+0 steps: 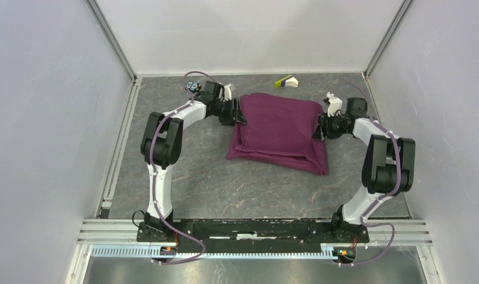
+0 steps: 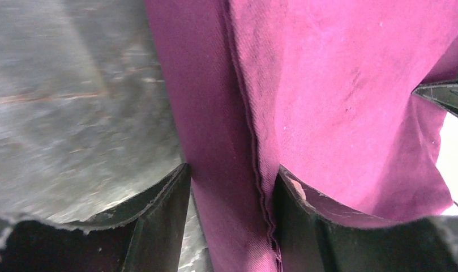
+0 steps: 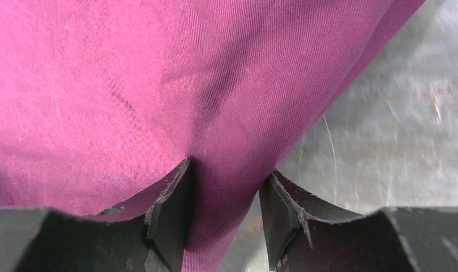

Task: Open and lay out the surgical kit
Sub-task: Move the surgical kit at the center of the board.

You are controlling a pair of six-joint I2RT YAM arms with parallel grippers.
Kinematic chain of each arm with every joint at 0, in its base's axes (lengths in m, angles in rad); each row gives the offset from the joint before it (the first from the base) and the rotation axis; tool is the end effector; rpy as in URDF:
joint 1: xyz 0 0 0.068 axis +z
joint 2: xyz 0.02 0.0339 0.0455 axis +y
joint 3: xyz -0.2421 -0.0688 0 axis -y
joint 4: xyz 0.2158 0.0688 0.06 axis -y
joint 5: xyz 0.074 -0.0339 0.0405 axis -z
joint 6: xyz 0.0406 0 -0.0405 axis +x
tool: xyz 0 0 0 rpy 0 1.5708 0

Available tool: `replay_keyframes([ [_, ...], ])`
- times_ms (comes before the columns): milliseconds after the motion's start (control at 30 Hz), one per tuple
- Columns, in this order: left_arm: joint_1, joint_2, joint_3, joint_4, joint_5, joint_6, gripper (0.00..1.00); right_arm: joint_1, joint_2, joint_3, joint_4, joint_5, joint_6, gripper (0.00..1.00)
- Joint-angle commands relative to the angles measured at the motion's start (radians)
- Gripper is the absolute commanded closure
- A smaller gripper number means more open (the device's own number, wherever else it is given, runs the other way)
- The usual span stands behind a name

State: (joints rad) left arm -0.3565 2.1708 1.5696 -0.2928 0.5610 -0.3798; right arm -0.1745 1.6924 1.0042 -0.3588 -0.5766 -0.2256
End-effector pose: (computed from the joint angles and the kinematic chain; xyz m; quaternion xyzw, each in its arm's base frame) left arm 0.4015 -0.1726 0.1562 0.0813 0.9074 -0.3584 0.2036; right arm 0.3074 -0.0317 0.1695 -0.0972 0.9239 0.2198 0.2978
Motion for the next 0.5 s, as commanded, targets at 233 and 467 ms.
replay_keyframes([
  [233, 0.179, -0.003, 0.075, 0.002, -0.130, -0.021, 0.40, 0.232, 0.272, 0.356, 0.151, -0.069, 0.176, 0.53],
  [467, 0.183, 0.117, 0.241, -0.066, -0.131, 0.009, 0.40, 0.251, 0.395, 0.536, 0.152, -0.069, 0.218, 0.53],
])
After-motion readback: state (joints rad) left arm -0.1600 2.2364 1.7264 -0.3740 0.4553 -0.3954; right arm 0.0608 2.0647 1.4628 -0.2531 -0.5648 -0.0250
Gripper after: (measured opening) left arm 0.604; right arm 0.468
